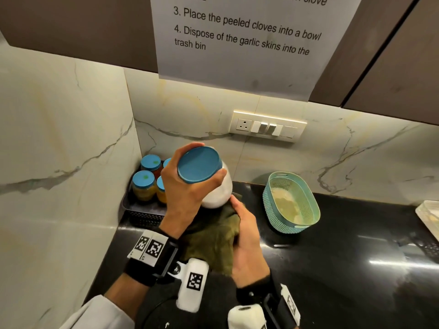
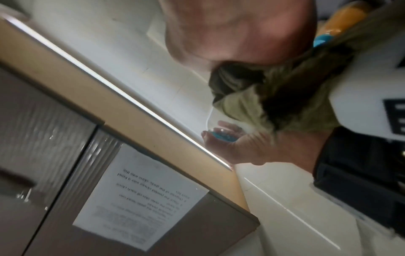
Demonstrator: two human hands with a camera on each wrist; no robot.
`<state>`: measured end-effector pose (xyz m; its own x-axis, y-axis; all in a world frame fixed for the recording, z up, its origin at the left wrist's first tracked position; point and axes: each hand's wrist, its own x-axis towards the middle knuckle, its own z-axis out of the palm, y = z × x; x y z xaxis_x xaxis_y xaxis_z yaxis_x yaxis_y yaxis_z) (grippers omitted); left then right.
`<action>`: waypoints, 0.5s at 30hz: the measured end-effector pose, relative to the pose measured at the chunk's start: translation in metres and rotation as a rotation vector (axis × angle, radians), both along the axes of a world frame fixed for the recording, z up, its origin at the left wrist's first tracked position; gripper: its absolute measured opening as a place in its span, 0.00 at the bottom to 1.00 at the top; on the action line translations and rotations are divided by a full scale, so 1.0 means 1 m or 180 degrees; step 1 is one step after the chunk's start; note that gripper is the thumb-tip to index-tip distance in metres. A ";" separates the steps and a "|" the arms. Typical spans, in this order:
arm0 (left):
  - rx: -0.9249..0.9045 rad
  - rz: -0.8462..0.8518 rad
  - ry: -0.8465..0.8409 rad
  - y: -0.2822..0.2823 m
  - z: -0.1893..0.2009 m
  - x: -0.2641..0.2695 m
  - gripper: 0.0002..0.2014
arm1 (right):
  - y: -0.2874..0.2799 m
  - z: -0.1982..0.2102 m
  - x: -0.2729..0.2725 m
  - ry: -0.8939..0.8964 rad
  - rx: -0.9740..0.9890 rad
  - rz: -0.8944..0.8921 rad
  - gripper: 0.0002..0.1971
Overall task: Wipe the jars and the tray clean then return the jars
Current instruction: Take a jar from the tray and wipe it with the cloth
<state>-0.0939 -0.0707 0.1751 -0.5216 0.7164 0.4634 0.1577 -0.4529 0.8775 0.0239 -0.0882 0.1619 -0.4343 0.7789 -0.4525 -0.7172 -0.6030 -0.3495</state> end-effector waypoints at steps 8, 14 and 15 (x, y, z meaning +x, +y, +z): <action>-0.0025 -0.0361 0.0017 -0.014 -0.007 0.004 0.30 | 0.010 0.000 0.003 -0.1289 0.1411 -0.0639 0.17; 0.0062 -0.0743 -0.0297 -0.023 -0.003 0.009 0.31 | 0.027 0.017 0.016 -0.1428 0.2284 -0.0113 0.15; 0.0084 -0.0787 -0.0267 -0.024 0.000 0.010 0.32 | 0.032 0.024 0.019 -0.1306 0.2154 0.0096 0.15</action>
